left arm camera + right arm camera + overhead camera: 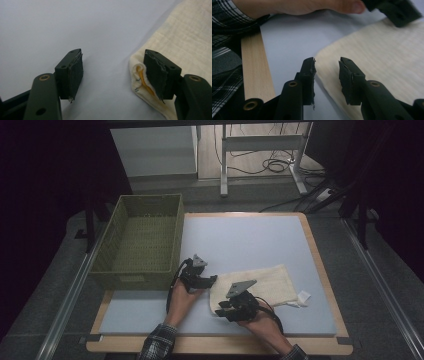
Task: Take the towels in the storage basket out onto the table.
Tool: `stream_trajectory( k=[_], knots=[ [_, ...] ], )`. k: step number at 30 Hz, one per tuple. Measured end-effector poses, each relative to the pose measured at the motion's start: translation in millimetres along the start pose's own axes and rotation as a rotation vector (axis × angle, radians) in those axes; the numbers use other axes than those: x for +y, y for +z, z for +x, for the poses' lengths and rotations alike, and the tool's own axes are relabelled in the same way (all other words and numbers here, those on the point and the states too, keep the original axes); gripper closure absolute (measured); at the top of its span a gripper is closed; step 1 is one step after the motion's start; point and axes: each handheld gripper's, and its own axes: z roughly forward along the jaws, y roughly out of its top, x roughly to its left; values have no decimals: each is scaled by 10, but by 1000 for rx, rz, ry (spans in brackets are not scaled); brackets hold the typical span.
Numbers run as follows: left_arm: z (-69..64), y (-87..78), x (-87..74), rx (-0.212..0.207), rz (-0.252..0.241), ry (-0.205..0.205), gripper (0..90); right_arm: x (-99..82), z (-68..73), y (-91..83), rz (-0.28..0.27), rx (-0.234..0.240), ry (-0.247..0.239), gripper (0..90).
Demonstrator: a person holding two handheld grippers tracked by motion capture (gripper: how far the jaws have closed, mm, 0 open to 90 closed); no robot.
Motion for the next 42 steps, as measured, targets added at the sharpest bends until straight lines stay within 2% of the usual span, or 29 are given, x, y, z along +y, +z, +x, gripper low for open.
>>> stream_trajectory(
  k=[4,7,10,14,15,17,19,21,22,23,28,30,32,36,42],
  knots=[
    [0,0,0,0,0,0,331,47,77,113,20,-24,-38,581],
    [0,1,0,0,-1,-1,331,71,120,194,42,-48,-62,583],
    [-1,2,0,0,-2,-2,331,72,175,220,53,-119,-119,669],
    [-2,-3,1,-8,-3,8,350,76,161,207,62,-135,-113,816],
    [-6,-7,-2,-21,-8,14,383,79,150,203,64,-129,-104,830],
    [-14,-13,-2,-50,-13,24,504,80,134,193,67,-120,-87,842],
    [-9,-18,-2,-65,-15,2,623,66,120,182,58,-107,-79,847],
    [5,-16,-3,-108,-19,-24,792,49,104,166,46,-91,-61,850],
    [-6,-20,-2,-107,-18,-30,844,44,94,159,41,-84,-55,851],
    [-21,-26,-1,-95,-16,-28,859,43,86,151,35,-75,-47,851],
    [-130,-126,-7,42,8,3,864,96,61,155,-1,-19,-18,852],
    [-156,-177,-24,77,16,18,862,128,85,164,-14,-3,-21,852],
    [-163,-214,-30,83,9,24,862,149,112,156,-17,-2,-38,851],
    [-180,-266,33,57,-39,35,863,142,128,48,-40,-16,-42,851],
    [-248,-260,217,-4,-105,63,863,58,51,-190,-73,-42,-8,850]
  ],
)
